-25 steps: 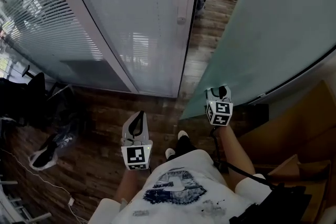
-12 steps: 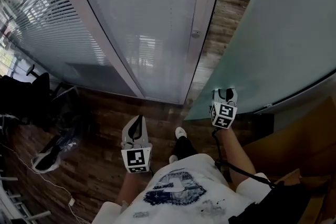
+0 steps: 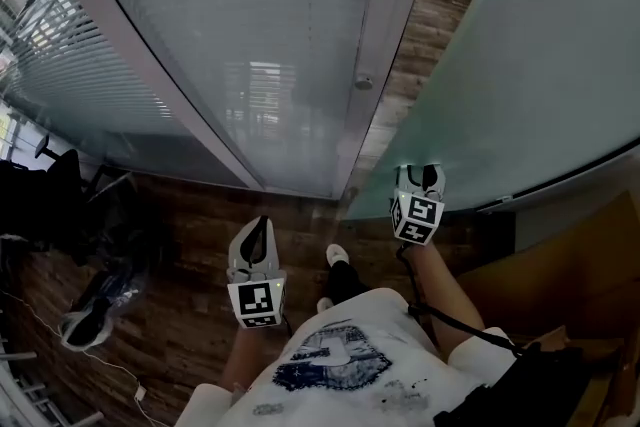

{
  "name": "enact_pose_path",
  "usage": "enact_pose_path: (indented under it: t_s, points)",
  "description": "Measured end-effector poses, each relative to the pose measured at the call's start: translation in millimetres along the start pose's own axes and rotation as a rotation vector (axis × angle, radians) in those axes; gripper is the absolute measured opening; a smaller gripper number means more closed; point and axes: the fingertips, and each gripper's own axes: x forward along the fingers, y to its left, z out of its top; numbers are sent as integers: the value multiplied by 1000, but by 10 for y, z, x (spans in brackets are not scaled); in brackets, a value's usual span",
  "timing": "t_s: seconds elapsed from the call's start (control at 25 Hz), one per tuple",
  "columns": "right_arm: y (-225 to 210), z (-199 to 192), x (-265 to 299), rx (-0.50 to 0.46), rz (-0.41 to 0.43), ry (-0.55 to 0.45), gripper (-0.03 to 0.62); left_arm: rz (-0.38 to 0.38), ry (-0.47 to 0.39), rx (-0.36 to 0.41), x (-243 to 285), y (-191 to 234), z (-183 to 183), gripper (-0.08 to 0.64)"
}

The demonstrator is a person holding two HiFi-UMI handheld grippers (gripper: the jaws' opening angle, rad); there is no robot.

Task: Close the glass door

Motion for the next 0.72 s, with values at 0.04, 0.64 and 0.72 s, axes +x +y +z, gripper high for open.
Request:
enact_pose_path:
  t_s: [0.04, 0.64, 0.72]
  points:
    - [-2, 6, 44, 0, -2, -1, 176, -3, 6, -8, 53, -10, -17, 3]
    - [-43, 102, 522, 7, -63, 9, 178, -7, 62, -18, 634, 66, -40, 3]
    - [-11, 105, 599, 6, -69, 7, 178, -6, 73, -18, 703, 104, -33, 3]
